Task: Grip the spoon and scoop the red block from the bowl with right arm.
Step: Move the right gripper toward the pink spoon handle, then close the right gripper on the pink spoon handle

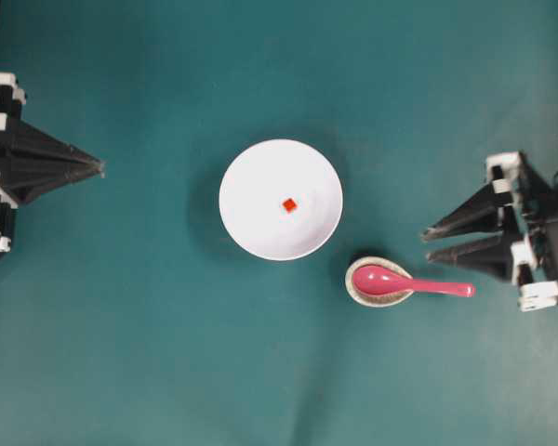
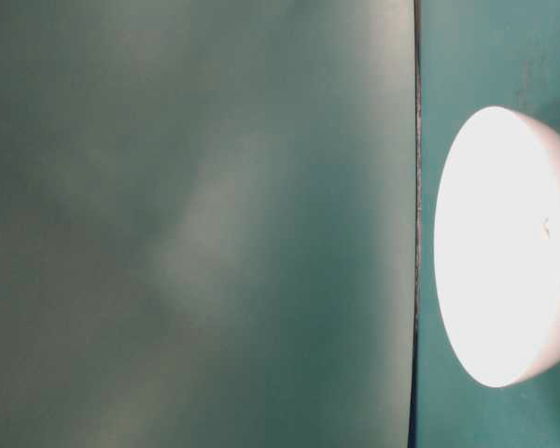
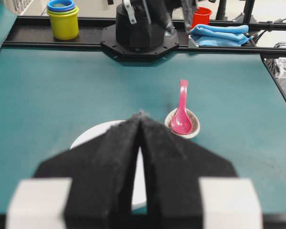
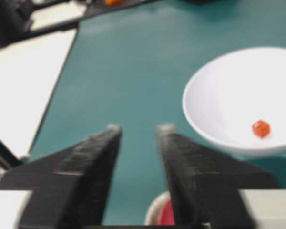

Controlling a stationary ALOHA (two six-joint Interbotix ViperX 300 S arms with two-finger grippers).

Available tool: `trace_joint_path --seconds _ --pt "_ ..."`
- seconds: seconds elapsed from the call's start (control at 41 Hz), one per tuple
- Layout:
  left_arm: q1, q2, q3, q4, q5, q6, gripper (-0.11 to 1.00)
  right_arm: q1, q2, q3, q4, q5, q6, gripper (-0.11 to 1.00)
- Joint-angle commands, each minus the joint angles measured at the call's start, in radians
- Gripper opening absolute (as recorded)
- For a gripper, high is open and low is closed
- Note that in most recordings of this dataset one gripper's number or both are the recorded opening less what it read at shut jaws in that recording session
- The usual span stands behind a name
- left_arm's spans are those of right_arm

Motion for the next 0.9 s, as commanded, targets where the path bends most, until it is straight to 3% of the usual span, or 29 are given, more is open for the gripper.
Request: trace_joint_path --seconds 0.0,0.122,0.365,0.463,0.536,0.682,0.877 --pt "-0.003 0.002 -0.026 0.003 -0.005 -0.008 0.00 0.037 0.052 -0.005 0.049 -0.091 0.003 0.50" --pt "-0.002 0.002 -0.026 0.003 -0.006 -0.012 0.00 0.104 0.132 0.028 0.147 -0.202 0.003 0.47" --pt "-0.003 0.002 -0.025 0.003 -0.005 -0.012 0.00 0.336 0.316 0.097 0.459 -0.431 0.002 0.47" --pt "-0.003 0.002 -0.026 0.003 -0.005 -0.011 0.00 0.430 0.387 0.098 0.580 -0.463 0.002 0.47" --pt "-0.002 0.000 -0.026 0.002 -0.002 -0.011 0.00 0.482 0.434 0.094 0.637 -0.465 0.002 0.47" --pt "-0.002 0.002 -0.026 0.002 0.015 -0.012 0.00 0.549 0.495 0.071 0.673 -0.457 0.002 0.47" --pt "-0.002 0.002 -0.026 0.003 0.017 -0.012 0.00 0.554 0.549 0.057 0.675 -0.377 -0.044 0.47"
